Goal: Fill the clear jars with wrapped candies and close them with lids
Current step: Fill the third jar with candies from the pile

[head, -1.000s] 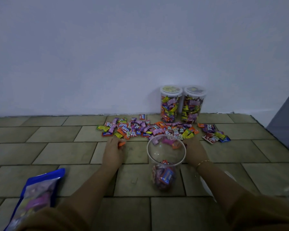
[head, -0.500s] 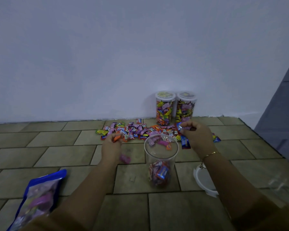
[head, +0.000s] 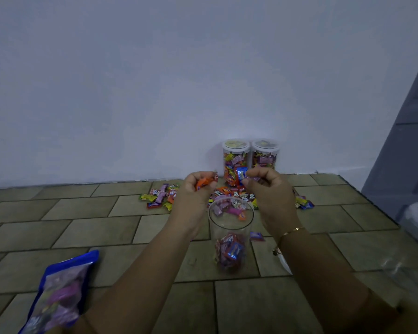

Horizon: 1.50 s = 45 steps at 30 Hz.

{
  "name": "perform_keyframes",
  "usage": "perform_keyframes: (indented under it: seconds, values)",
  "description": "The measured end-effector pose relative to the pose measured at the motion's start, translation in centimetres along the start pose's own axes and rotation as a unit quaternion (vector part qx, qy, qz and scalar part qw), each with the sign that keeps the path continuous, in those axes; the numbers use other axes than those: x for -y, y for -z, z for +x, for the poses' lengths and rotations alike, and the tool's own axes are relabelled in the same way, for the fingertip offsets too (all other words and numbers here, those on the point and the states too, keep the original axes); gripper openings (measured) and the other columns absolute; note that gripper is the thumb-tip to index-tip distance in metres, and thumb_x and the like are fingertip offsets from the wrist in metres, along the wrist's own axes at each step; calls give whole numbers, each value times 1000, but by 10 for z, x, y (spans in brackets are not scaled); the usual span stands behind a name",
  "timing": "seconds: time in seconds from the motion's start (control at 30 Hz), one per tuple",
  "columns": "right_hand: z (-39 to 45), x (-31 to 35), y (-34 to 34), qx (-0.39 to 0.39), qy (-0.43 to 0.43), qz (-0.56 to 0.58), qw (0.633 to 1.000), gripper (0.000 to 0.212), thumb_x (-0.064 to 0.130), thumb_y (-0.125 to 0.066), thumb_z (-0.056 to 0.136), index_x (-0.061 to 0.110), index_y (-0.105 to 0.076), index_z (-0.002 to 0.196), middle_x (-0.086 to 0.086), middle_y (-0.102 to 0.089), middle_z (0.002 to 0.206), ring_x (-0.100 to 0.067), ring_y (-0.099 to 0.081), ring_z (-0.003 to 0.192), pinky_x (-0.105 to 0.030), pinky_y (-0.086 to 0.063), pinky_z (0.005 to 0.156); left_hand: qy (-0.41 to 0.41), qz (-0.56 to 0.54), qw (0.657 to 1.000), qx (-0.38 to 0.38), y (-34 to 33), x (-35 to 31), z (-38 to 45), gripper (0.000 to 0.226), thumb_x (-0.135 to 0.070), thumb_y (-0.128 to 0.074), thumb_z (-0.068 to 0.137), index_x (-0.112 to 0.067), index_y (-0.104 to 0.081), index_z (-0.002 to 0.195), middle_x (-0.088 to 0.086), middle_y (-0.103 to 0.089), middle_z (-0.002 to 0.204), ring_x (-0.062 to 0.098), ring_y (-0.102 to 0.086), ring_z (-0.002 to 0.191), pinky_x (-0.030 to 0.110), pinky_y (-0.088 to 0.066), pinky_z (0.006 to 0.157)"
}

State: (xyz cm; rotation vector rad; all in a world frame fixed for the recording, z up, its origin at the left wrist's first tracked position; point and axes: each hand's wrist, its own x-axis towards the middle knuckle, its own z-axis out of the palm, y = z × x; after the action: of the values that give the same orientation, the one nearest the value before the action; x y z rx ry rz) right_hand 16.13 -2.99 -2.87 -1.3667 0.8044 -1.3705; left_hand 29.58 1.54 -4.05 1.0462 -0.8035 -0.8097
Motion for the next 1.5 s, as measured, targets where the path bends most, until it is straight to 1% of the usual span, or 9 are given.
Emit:
perform_keyframes:
  seconds: [0.2, 0.4, 0.83, 0.97, 1.03, 1.2, 1.3, 1.37, 1.5]
  values:
    - [-14, 0, -1, 26, -16, 19, 999, 30, -10, -55, 86, 20, -55, 84, 0, -52, 72, -1, -53, 57, -10, -45, 47, 4, 27, 1000, 13, -7, -3, -10, 28, 10, -51, 88, -16, -61, 88, 0, -65, 82, 2, -61, 62, 16, -52, 56]
    - [-17, -7, -1, 39, -5, 20, 999, 29, -8, -54, 87, 20, -57, 88, -2, -58, 80, -7, -56, 68, -13, -50, 58, -1, -26, 1000, 13, -12, -7, -14, 25, 11, -51, 87, -13, -58, 92, 4, -63, 91, 16, -60, 91, 25, -50, 82]
    - [-17, -10, 2, 28, -86, 149, 985, 32, -15, -39, 85, 8, -58, 73, -7, -64, 87, -21, -60, 86, -22, -53, 66, 20, -124, 992, 7, -10, -12, -10, 15, -15, -40, 98, -12, -55, 99, 4, -66, 88, 20, -65, 90, 24, -49, 79]
    - [-9, -23, 18, 0, -58, -82, 995, 29, -7, -43, 89, 11, -65, 85, -10, -64, 82, -26, -56, 75, -26, -49, 65, 22, -98, 995, -24, 6, -9, -3, 16, -15, -42, 98, -15, -58, 97, 2, -66, 91, 17, -64, 90, 26, -48, 82]
    - [-5, -32, 30, 72, -22, -310, 948, 28, -1, -43, 92, 9, -65, 104, -13, -64, 90, -20, -52, 64, -21, -42, 55, 30, -2, 999, -43, 20, -3, 1, 17, -10, -46, 96, -19, -60, 93, -1, -66, 91, 15, -62, 88, 26, -46, 77]
    - [-7, -69, 49, 331, -55, -583, 740, 49, 1, -50, 89, 19, -49, 134, -2, -46, 140, -20, -43, 128, -27, -35, 103, 76, 427, 900, 51, 73, 46, 13, 40, -2, -44, 90, -27, -60, 116, 0, -61, 96, 4, -56, 70, 18, -42, 58]
    - [-14, -90, 54, 387, -47, -641, 661, 47, 8, -47, 91, 24, -48, 135, -3, -48, 140, -23, -45, 127, -36, -39, 106, 93, 602, 775, 168, 95, 81, 11, 53, -1, -45, 90, -20, -46, 139, 3, -45, 143, 13, -48, 126, 22, -38, 100]
    - [-16, -97, 55, 388, -33, -671, 631, 45, 8, -43, 92, 25, -51, 133, -5, -52, 135, -25, -50, 122, -38, -43, 101, 74, 677, 707, 192, 103, 95, 5, 50, -3, -43, 94, -17, -41, 142, 1, -31, 153, 18, -30, 139, 27, -21, 112]
    - [-16, -103, 54, 358, 1, -694, 624, 41, 12, -43, 92, 26, -55, 129, -6, -58, 124, -25, -54, 113, -35, -47, 93, 22, 670, 732, 125, 112, 102, 0, 39, -7, -46, 93, -19, -58, 128, 2, -51, 139, 19, -46, 127, 25, -32, 104]
